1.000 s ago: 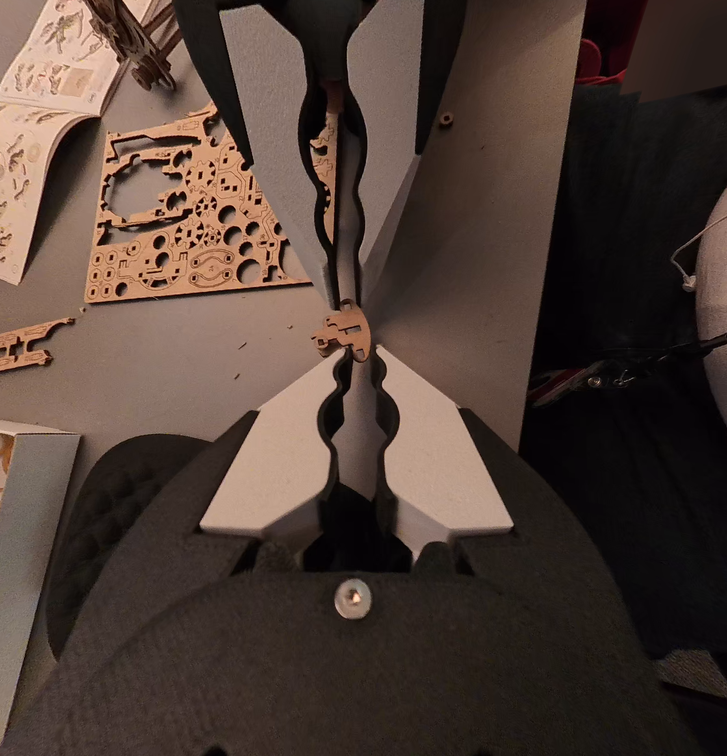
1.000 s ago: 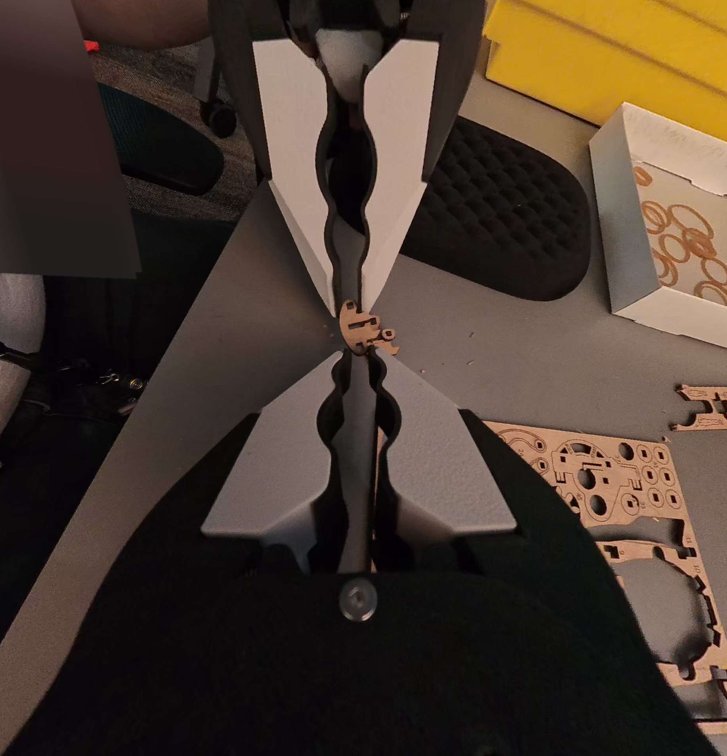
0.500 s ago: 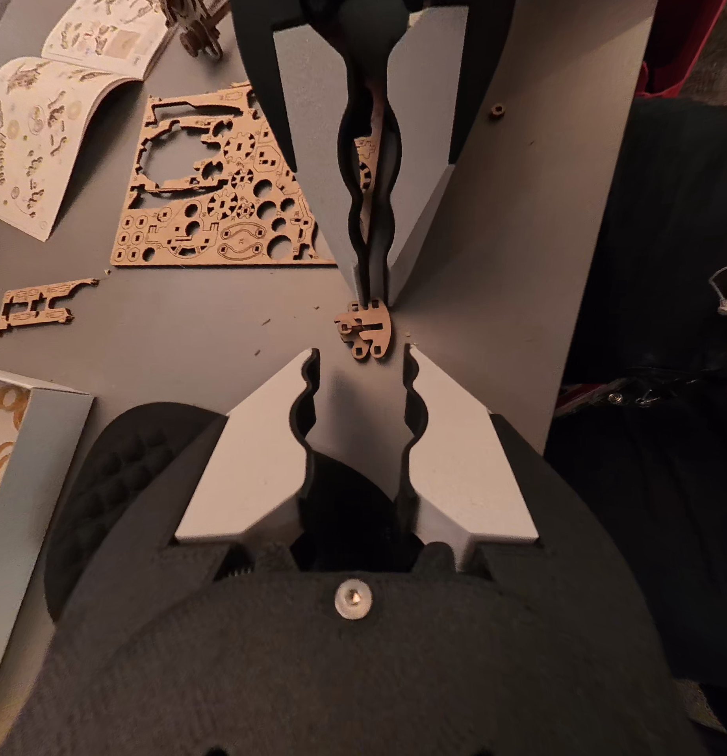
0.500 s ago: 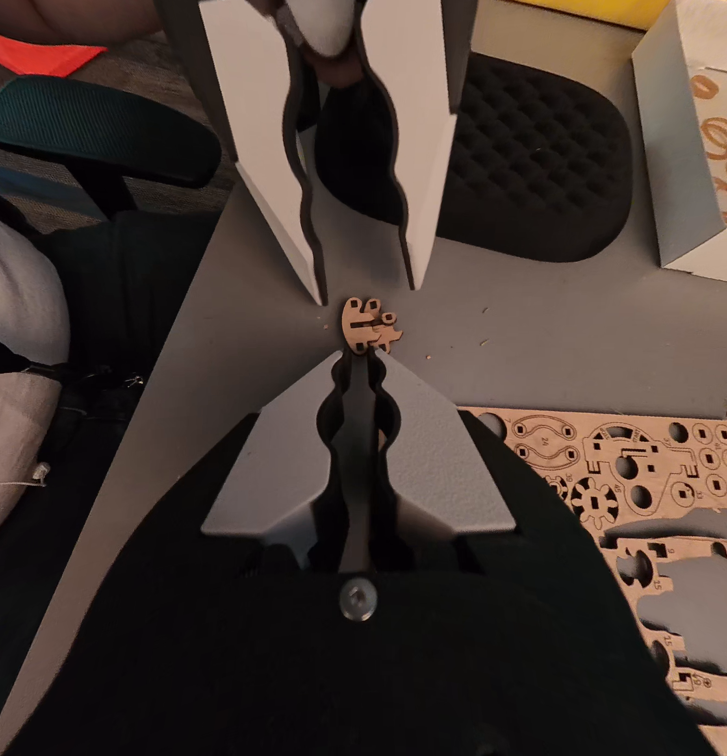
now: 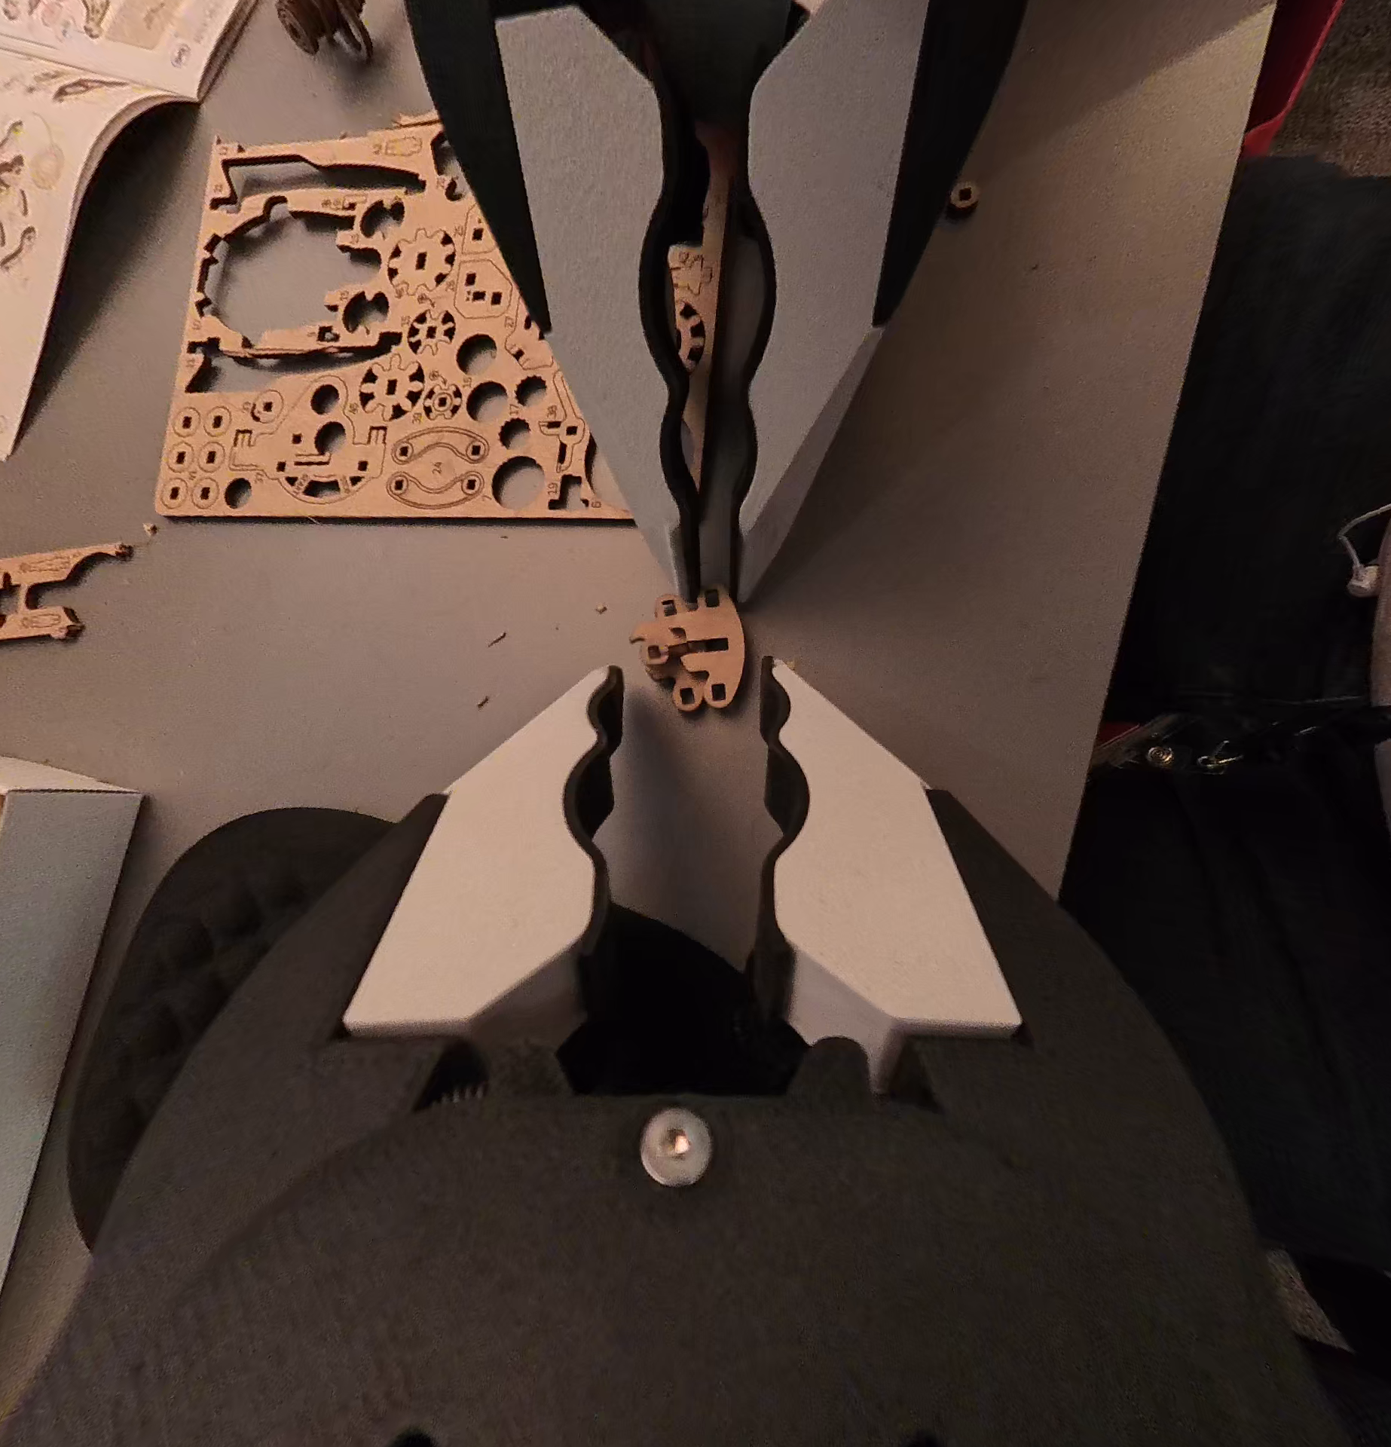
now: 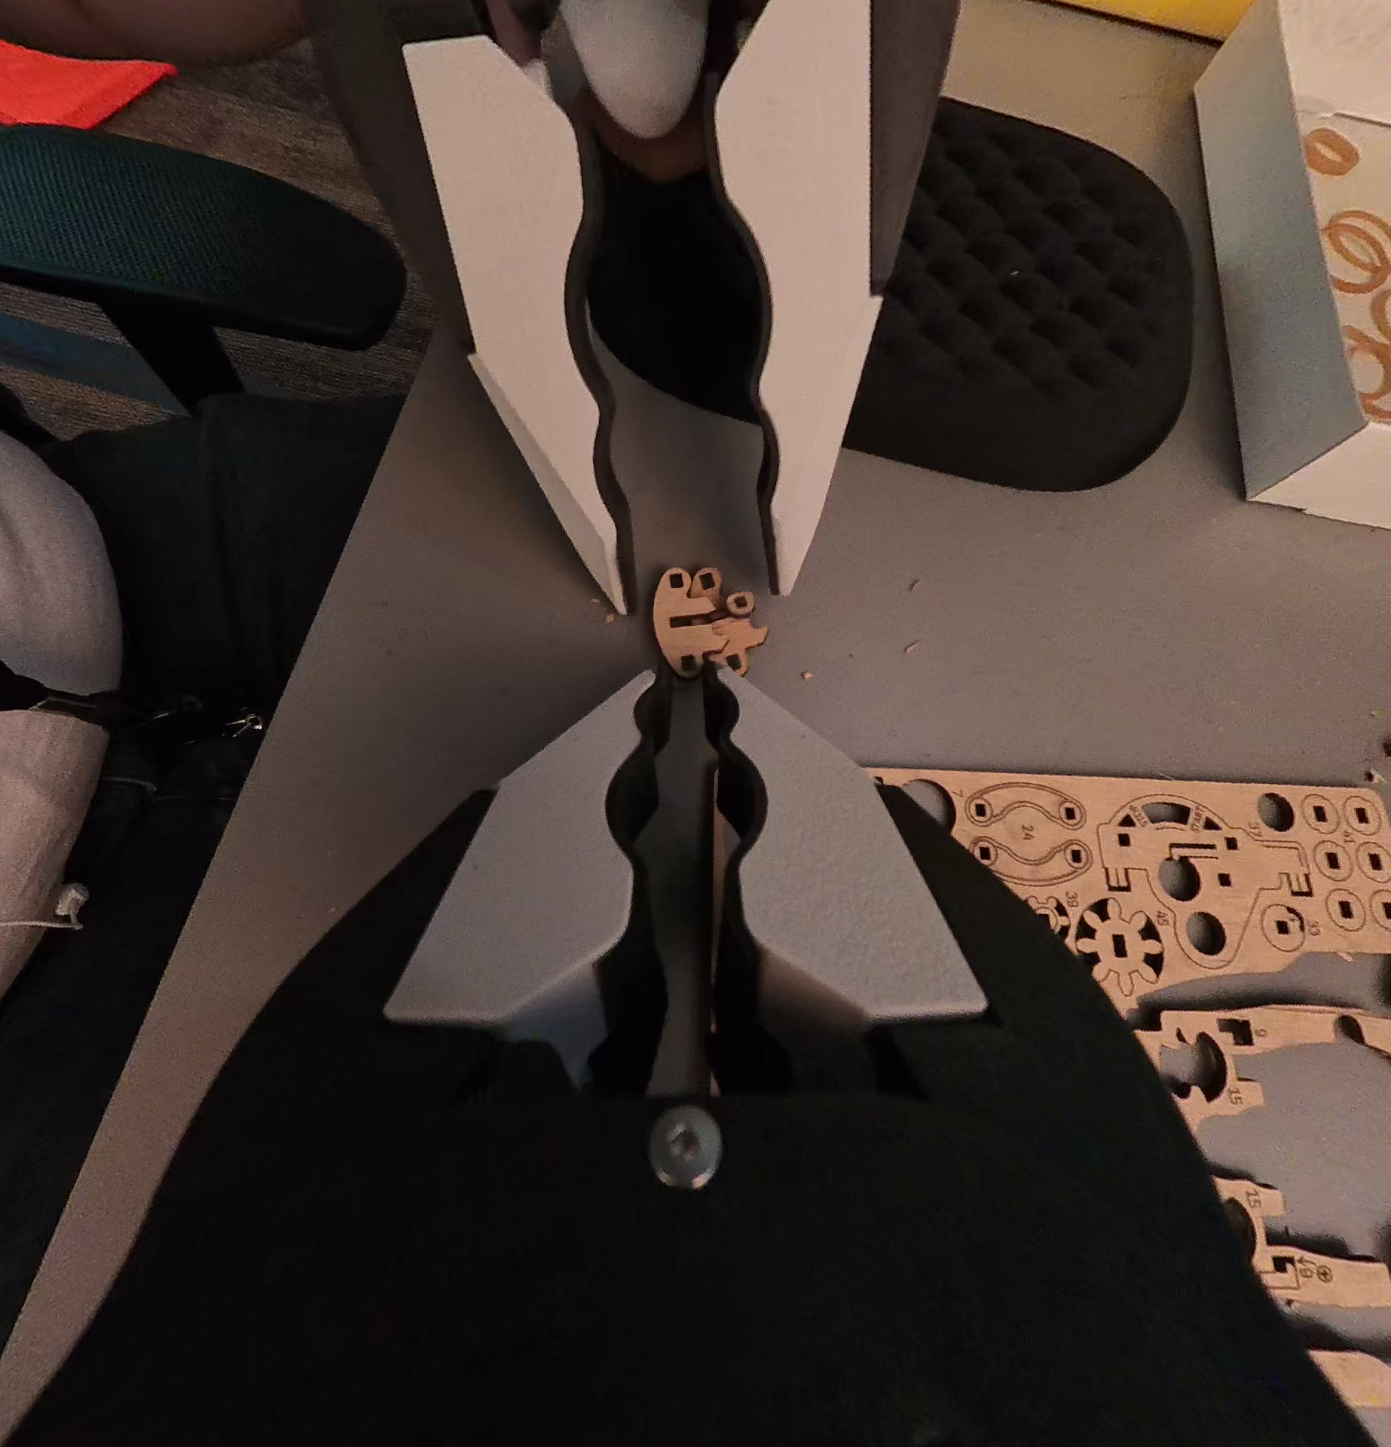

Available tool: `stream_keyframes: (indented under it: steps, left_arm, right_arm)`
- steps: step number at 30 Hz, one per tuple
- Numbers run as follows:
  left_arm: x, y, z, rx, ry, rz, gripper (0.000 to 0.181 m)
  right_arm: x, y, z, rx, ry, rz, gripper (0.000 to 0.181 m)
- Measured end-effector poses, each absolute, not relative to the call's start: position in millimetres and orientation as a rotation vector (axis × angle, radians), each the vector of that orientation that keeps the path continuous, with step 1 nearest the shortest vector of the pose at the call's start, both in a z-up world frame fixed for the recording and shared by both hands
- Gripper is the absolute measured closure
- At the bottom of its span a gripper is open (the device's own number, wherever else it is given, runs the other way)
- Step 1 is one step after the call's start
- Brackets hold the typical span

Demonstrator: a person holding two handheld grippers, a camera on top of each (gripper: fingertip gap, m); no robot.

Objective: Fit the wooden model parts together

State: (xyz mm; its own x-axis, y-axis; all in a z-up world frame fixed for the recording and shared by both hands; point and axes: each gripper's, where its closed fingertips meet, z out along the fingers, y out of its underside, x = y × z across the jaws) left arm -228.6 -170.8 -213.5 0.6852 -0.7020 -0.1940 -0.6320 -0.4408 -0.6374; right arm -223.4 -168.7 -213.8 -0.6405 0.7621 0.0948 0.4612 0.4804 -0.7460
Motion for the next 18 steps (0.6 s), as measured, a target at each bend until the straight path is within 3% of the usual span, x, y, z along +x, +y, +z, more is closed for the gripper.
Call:
stream_keyframes:
  steps: [18]
  left_arm:
    - [-225.1,-165.7,-214.9,-2.236,1.094,-0.105,0.158]
  right_arm:
    - [-224.9,-165.7,-213.6,-1.035,-2.308,0.969,0.174]
